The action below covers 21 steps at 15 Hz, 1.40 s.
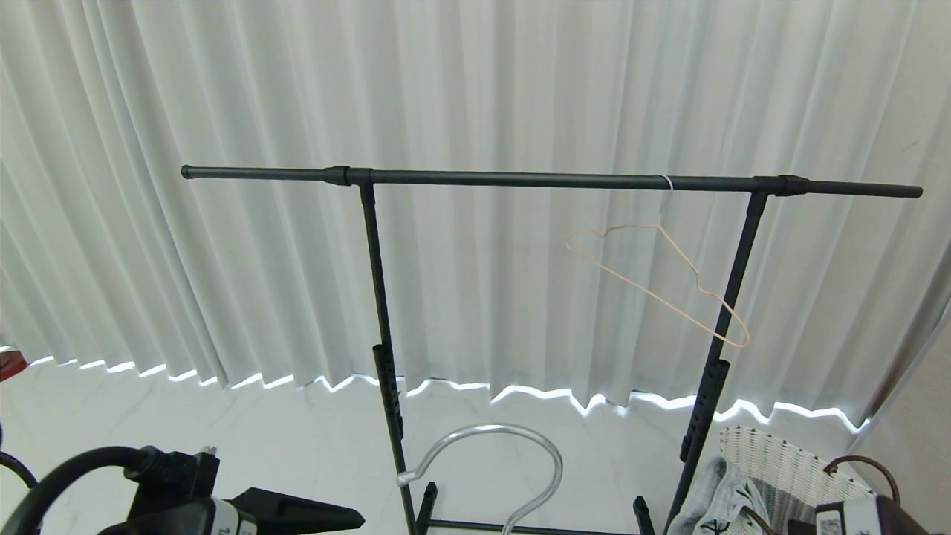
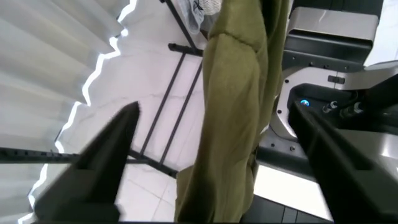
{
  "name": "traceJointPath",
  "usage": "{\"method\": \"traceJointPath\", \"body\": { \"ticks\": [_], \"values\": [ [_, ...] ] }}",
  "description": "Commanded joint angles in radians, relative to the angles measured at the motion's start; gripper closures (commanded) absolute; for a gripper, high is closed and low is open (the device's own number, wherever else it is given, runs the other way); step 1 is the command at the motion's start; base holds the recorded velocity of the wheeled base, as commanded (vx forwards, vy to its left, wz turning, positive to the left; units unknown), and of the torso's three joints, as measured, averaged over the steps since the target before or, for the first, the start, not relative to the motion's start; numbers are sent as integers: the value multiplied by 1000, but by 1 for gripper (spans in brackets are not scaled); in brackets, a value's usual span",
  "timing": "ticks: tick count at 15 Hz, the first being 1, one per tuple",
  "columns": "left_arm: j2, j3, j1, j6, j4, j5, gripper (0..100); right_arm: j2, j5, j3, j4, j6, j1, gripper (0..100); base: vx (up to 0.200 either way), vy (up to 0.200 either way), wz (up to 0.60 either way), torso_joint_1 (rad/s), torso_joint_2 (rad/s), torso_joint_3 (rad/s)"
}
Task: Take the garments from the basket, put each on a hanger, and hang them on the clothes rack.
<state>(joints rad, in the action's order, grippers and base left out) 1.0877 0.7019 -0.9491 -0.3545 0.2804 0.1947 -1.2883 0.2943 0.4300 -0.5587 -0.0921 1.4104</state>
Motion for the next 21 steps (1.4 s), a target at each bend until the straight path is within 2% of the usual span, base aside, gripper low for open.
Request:
{"method": "traceJointPath", "body": {
  "ticks": [1, 10, 11, 13, 18, 19, 20, 21],
  "values": [
    [5, -9, 0, 0, 0, -1, 100, -2, 0, 4, 0, 0, 1, 100, 0, 0, 0, 0, 0, 0],
    [-3, -27, 4, 2, -4, -8, 100, 12, 2, 18, -29, -5, -1, 100, 0, 0, 0, 0, 0, 0],
    [-3, -28, 6, 2, -17, -12, 100, 17, 2, 12, -27, -5, -1, 0, 0, 0, 0, 0, 0, 0],
    [-3, -48, 10, 2, -56, -34, 100, 21, 8, 9, -26, -3, -4, 0, 0, 0, 0, 0, 0, 0],
    [-23, -148, 10, -3, -185, -159, 100, 29, 28, 13, -26, 0, -67, 0, 0, 0, 0, 0, 0, 0],
    [-23, -156, 12, -3, -198, -189, 100, 35, 25, 13, -24, 0, -67, 0, 0, 0, 0, 0, 0, 0],
    [-22, -153, 15, 6, -198, -258, 100, 38, 23, 12, -23, 0, -67, 0, 0, 0, 0, 0, 0, 0],
    [-18, -151, 16, 8, -198, -282, 100, 40, 20, 12, -21, 0, -65, 0, 0, 0, 0, 0, 0, 0]
  ]
}}
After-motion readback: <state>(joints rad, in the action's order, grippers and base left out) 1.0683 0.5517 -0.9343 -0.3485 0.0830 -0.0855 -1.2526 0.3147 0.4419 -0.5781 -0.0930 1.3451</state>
